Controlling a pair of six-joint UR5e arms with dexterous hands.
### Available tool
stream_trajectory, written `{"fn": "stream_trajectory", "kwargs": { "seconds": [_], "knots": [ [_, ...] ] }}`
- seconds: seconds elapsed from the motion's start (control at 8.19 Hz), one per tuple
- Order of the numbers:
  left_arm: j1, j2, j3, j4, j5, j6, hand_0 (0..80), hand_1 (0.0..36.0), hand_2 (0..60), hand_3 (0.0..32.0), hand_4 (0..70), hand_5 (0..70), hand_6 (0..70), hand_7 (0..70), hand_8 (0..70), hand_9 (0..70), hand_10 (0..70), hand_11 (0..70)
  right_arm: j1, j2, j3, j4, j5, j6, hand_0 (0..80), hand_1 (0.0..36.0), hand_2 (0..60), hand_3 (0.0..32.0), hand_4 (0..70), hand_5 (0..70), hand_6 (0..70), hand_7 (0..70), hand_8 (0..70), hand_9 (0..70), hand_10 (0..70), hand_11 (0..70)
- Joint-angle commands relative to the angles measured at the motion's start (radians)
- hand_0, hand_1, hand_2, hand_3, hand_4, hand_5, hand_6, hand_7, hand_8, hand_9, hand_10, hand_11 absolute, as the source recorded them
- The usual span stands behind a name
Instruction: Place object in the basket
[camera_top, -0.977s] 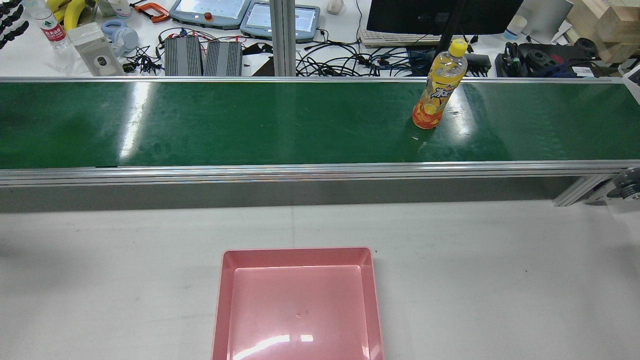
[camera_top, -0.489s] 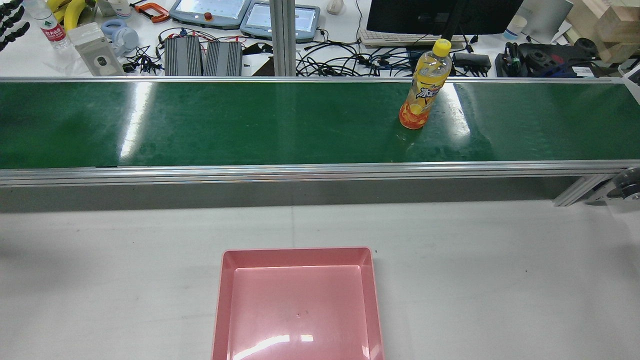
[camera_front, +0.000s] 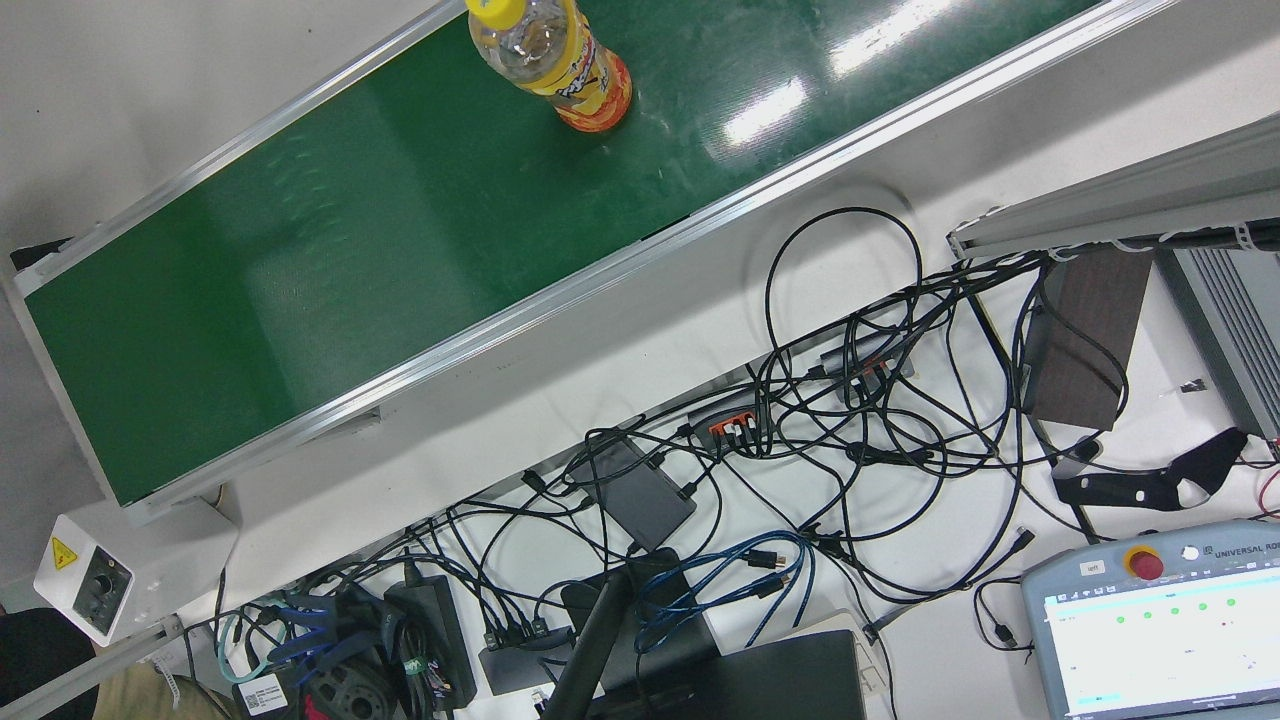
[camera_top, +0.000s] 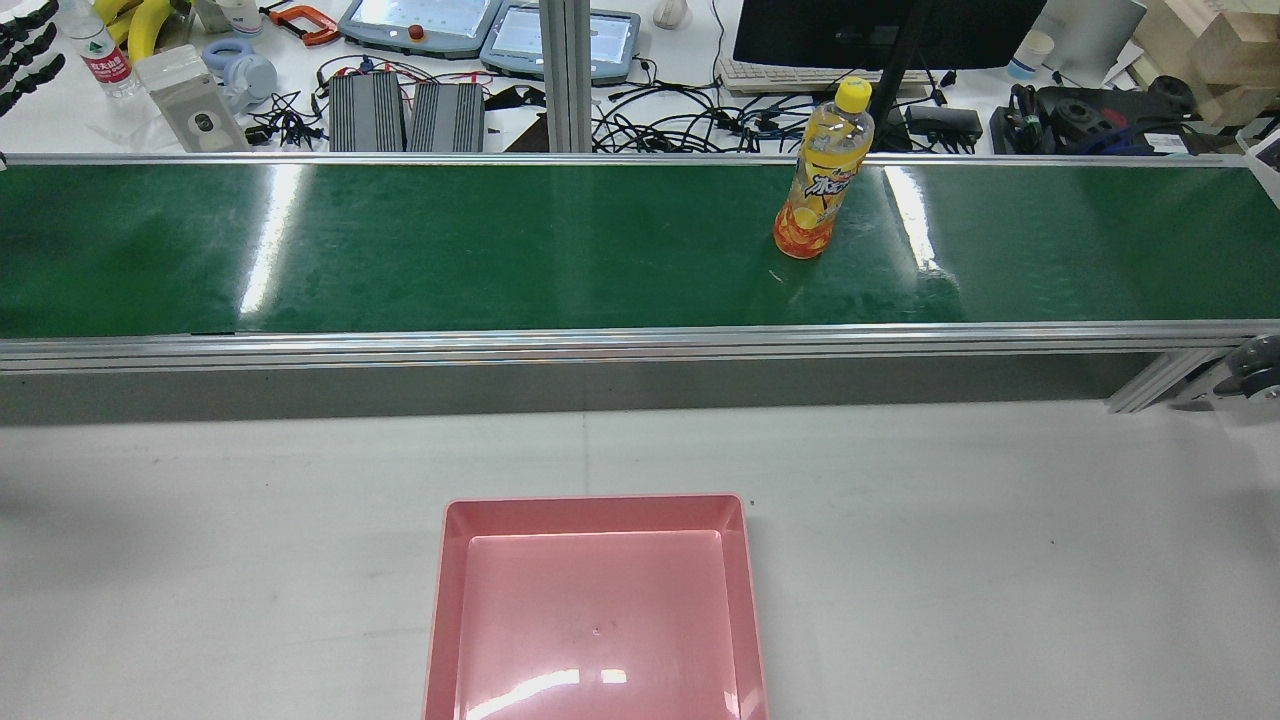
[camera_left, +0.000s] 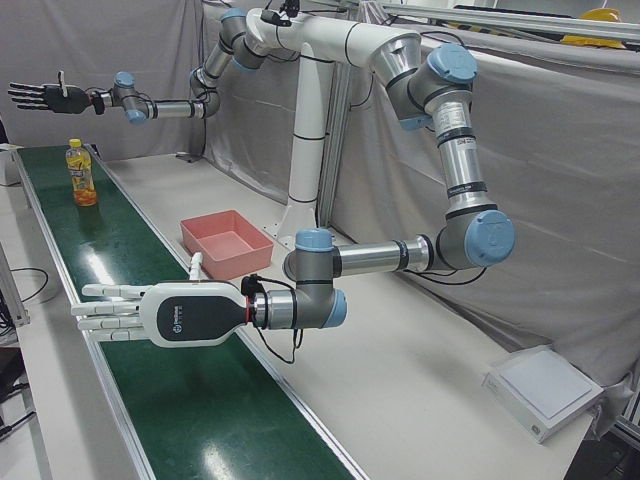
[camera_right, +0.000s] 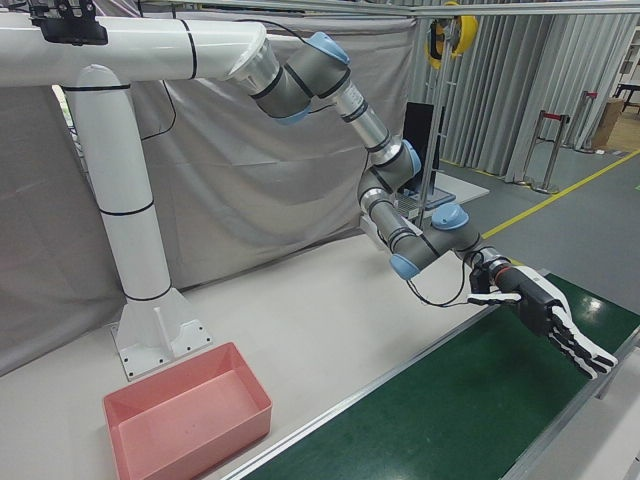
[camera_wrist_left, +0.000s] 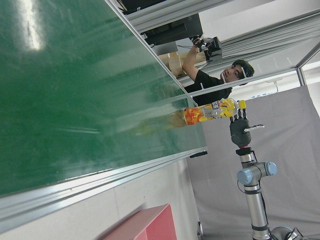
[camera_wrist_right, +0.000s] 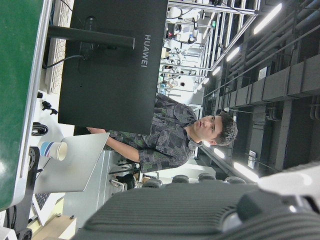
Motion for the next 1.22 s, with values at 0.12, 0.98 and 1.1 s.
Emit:
{"fn": "stream_trajectory", "kwargs": {
  "seconds": [0.12, 0.98, 1.1],
  "knots": [
    [0.001, -0.001, 0.001, 0.000, 0.000, 0.000, 51.6, 3.1, 0.0, 0.0, 14.8, 2.9, 0.0, 0.0, 0.9, 3.6, 3.5, 6.2, 0.000, 0.000, 0.000, -0.001, 0.000, 0.000, 0.0, 0.0, 0.0, 0.0, 0.0, 0.0, 0.0, 0.0, 0.0, 0.0, 0.0, 0.0],
    [0.001, -0.001, -0.010, -0.001, 0.000, 0.000, 51.1, 2.9, 0.0, 0.0, 14.8, 2.8, 0.0, 0.0, 1.8, 4.9, 3.7, 6.3, 0.000, 0.000, 0.000, 0.001, 0.000, 0.000, 0.0, 0.0, 0.0, 0.0, 0.0, 0.0, 0.0, 0.0, 0.0, 0.0, 0.0, 0.0],
    [-0.002, 0.000, -0.013, -0.001, 0.000, 0.000, 51.2, 2.8, 0.0, 0.0, 14.7, 3.1, 0.0, 0.0, 1.6, 4.7, 4.1, 6.9, 0.000, 0.000, -0.001, -0.001, 0.000, 0.000, 0.0, 0.0, 0.0, 0.0, 0.0, 0.0, 0.0, 0.0, 0.0, 0.0, 0.0, 0.0]
  ]
}}
